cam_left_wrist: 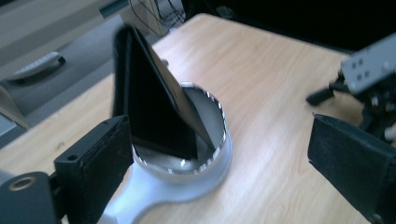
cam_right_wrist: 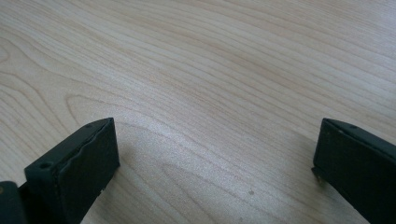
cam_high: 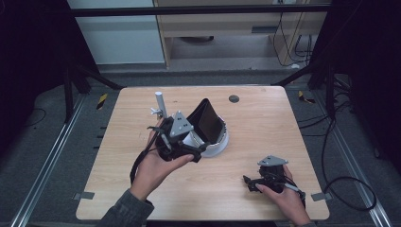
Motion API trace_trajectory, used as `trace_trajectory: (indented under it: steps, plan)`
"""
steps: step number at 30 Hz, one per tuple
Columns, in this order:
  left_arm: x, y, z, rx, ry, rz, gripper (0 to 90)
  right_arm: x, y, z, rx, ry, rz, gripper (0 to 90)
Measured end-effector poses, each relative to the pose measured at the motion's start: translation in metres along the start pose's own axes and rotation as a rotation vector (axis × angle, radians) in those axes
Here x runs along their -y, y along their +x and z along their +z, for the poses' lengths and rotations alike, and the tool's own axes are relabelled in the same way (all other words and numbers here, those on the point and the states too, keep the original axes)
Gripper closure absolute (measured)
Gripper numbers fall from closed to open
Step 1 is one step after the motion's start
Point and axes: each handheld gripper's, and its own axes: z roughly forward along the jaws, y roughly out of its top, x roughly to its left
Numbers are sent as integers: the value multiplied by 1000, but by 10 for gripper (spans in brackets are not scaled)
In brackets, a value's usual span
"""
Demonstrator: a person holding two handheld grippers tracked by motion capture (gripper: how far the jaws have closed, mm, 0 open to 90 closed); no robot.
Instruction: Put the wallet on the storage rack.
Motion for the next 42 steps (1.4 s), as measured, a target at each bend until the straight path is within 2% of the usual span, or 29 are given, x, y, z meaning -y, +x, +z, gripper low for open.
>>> trace_trajectory:
  steps: [3,9,12,14,16,18,19,25,29,31,34,37,38,39,40,42]
  plan:
    - [16,-6,2,26,1,-11,54,0,0,0,0,0,0,4]
    - [47,-16,10,56,33,-25,47,0,0,0,1,0,1,4]
    - [64,-17,17,66,61,-39,45,0,0,0,2,0,3,4]
    - [75,-18,21,85,81,-32,45,0,0,0,2,0,3,4]
    - [86,-19,25,77,108,-20,45,0,0,0,2,0,3,4]
    - [99,-17,29,85,124,-33,45,0,0,0,2,-1,3,4]
    - [99,-17,29,85,124,-33,45,0,0,0,2,-1,3,4]
    - [125,-11,35,48,182,-47,51,0,0,0,3,-1,4,4]
    - [140,-2,35,28,204,-74,55,0,1,0,4,1,7,4]
    - [147,4,33,1,223,-80,55,0,1,0,6,-1,5,4]
    - [159,18,30,-38,213,-127,54,0,1,0,6,-1,6,4]
    - [173,32,27,-100,233,-156,54,0,1,0,6,0,6,4]
    - [180,42,24,-110,233,-193,55,1,2,-1,9,0,12,5]
    - [180,42,24,-110,233,-193,54,1,2,-1,9,0,12,5]
    - [187,51,21,-139,233,-223,56,1,2,-1,15,0,11,6]
    - [188,54,19,-148,235,-232,56,1,2,-1,15,-1,10,6]
